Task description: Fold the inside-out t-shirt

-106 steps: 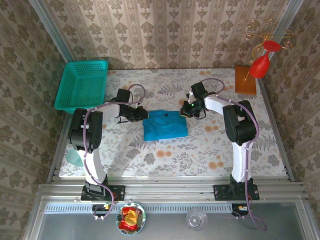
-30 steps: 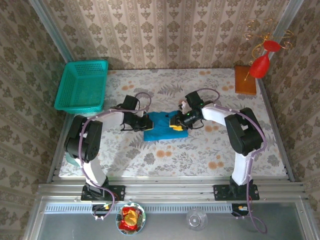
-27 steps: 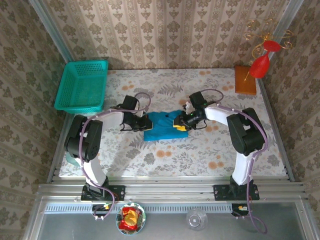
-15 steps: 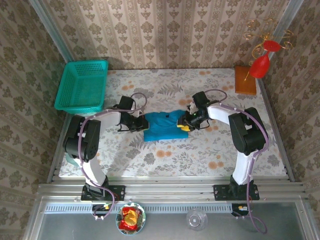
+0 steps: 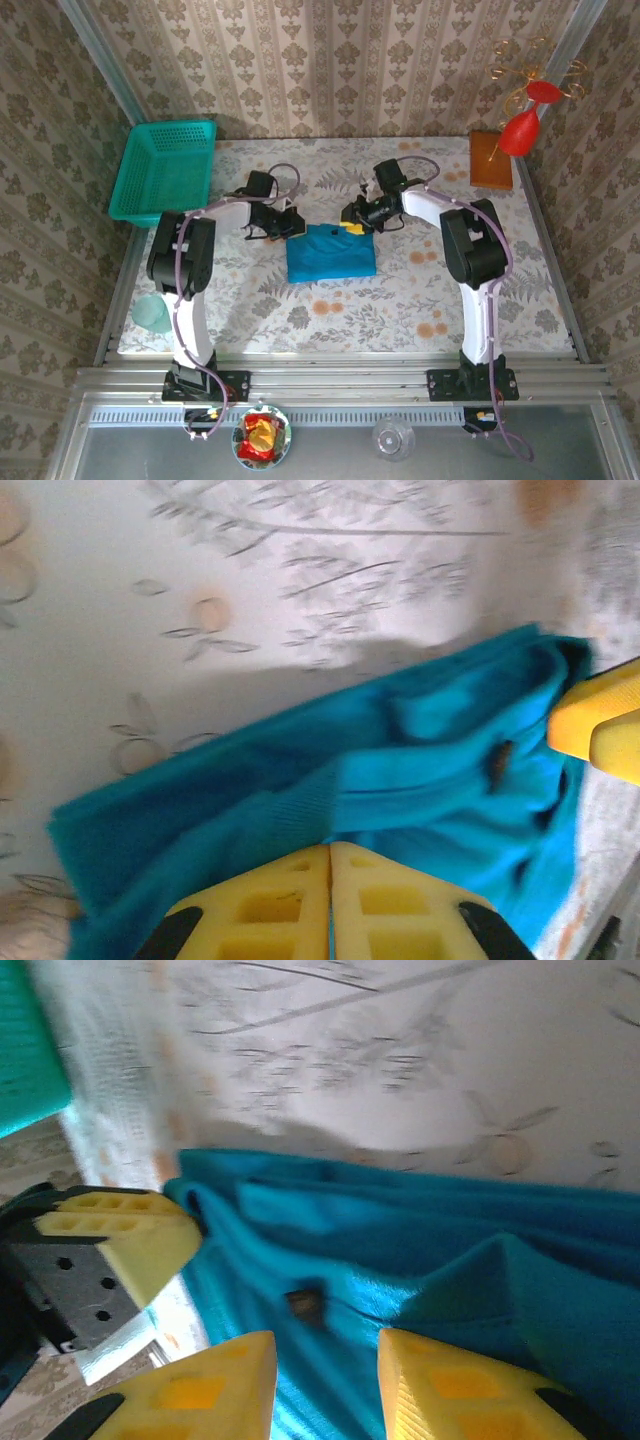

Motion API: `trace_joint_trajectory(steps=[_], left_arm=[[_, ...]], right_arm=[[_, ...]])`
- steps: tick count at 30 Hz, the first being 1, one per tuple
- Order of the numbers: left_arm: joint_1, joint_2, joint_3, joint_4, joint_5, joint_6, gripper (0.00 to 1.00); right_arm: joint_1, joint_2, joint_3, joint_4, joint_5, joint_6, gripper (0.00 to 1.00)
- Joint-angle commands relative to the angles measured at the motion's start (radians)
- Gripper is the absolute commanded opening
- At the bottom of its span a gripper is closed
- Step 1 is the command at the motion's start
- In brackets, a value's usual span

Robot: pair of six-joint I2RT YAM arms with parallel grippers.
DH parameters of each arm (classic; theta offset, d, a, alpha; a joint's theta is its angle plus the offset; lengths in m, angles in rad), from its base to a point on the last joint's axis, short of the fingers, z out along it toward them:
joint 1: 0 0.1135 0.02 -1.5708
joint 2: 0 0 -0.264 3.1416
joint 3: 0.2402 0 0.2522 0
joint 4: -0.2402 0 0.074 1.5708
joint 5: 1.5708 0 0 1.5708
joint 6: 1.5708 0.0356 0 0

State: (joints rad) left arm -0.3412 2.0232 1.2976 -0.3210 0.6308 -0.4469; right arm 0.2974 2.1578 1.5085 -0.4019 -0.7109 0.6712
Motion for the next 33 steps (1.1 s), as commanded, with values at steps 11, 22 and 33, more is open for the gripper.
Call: trace_joint_trajectory(steps=[11, 22, 33], left_arm=[[0.03, -0.067, -0.007, -0.018, -0.036, 0.038, 0.1], [-0.058, -0.137, -0.035, -0.076, -0.005, 0.043, 0.1], [-0.078, -0.024, -0.034, -0.137, -0.09, 0.103, 0.08]], right_arm=[[-0.023, -0.101, 0.017, -0.128, 0.073, -0.057, 0.37], [-0.035, -0.154, -0.031, -0.322, 0.322, -0.208, 0.42], [-0.035, -0.084, -0.043, -0.253, 0.277, -0.217, 0.54]])
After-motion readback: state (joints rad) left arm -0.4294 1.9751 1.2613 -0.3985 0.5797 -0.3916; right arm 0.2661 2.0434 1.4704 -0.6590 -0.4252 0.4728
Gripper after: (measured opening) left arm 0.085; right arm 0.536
